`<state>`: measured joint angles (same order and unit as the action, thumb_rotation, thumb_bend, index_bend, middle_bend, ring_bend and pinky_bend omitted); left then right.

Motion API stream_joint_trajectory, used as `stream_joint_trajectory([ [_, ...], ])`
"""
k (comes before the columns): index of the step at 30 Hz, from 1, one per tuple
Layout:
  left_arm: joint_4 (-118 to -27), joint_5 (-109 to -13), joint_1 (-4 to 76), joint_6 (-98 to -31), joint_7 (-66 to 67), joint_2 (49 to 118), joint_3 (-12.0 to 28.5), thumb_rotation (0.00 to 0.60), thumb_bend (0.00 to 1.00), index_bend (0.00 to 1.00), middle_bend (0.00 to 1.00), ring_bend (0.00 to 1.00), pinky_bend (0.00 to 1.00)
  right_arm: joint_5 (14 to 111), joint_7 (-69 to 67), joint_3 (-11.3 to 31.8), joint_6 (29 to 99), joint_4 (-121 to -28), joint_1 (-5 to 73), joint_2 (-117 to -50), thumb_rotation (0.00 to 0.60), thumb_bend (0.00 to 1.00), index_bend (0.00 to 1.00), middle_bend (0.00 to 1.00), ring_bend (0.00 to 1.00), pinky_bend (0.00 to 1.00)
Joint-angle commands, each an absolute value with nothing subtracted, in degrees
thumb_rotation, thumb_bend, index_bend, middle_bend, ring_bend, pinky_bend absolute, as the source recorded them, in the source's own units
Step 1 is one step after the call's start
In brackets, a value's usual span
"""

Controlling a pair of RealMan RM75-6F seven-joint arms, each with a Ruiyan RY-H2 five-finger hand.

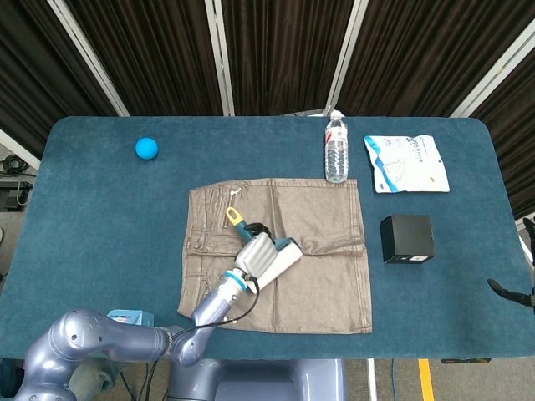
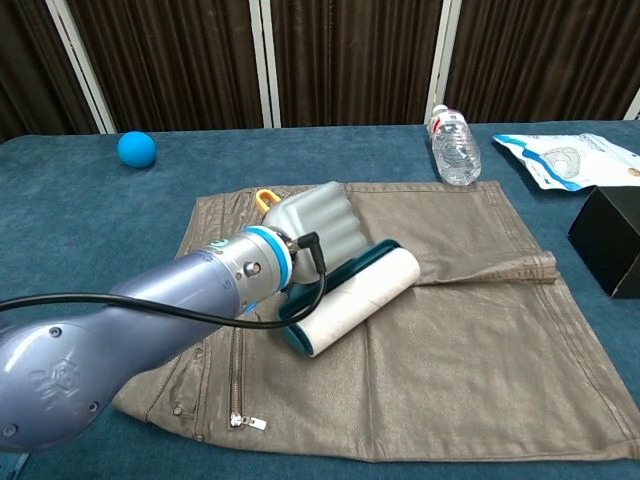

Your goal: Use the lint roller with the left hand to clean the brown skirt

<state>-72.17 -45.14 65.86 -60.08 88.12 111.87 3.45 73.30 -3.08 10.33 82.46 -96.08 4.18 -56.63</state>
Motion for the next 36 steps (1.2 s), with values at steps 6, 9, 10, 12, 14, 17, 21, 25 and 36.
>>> stream_joint_trajectory([
  [6,-71.1,-43.8,63.5,-60.6,86.6,106.7,1.9,0.6,0.7,0.63,0.47,0.4,0.46,73.5,-2.4,10.2,82.5,-96.3,4.3,-56.9,0.6,0.0,0.0,0.0,0.0,0.0],
  [9,-70.3,-43.1,62.3,-60.5,85.8,104.9,1.2,0.6,0.7,0.63,0.47,0.4,0.46,73.6,-2.2,10.1,82.5,-96.4,4.3,-56.9,0.6,0.0,0.0,0.0,0.0,0.0],
  [10,-70.0,-42.8,61.8,-60.4,85.3,104.3,1.0,0.6,0.7,0.63,0.47,0.4,0.46,73.6,-2.0,10.1,82.6,-96.4,4.3,-57.0,0.6,0.0,0.0,0.0,0.0,0.0],
  [12,-69.5,-42.4,60.8,-60.1,84.2,103.1,0.5,0.6,0.7,0.63,0.47,0.4,0.46,73.6,-1.8,10.1,82.7,-96.5,4.3,-57.0,0.6,0.0,0.0,0.0,0.0,0.0],
  [14,-68.5,-42.5,59.6,-59.5,82.8,101.5,-0.7,0.6,0.7,0.63,0.47,0.4,0.46,73.6,-1.7,10.1,82.8,-96.6,4.2,-57.1,0.6,0.0,0.0,0.0,0.0,0.0],
  [17,-67.2,-43.2,58.2,-59.1,80.6,99.7,-1.5,0.6,0.7,0.63,0.47,0.4,0.46,73.6,-1.6,10.1,82.9,-96.6,4.2,-57.1,0.6,0.0,0.0,0.0,0.0,0.0],
  [21,-65.3,-43.1,56.5,-59.0,78.2,98.1,-1.8,0.6,0.7,0.63,0.47,0.4,0.46,73.6,-1.4,10.1,82.9,-96.6,4.2,-57.1,0.6,0.0,0.0,0.0,0.0,0.0],
  [25,-63.3,-43.0,54.4,-58.4,75.1,96.4,-2.1,0.6,0.7,0.63,0.47,0.4,0.46,73.9,-1.2,10.0,83.0,-96.8,4.2,-57.2,0.6,0.0,0.0,0.0,0.0,0.0],
  [36,-59.5,-44.4,50.2,-55.8,67.0,94.9,-1.9,0.6,0.29,0.4,0.33,0.3,0.39,74.6,0.0,9.6,83.2,-97.2,4.4,-57.6,0.6,0.0,0.0,0.0,0.0,0.0],
])
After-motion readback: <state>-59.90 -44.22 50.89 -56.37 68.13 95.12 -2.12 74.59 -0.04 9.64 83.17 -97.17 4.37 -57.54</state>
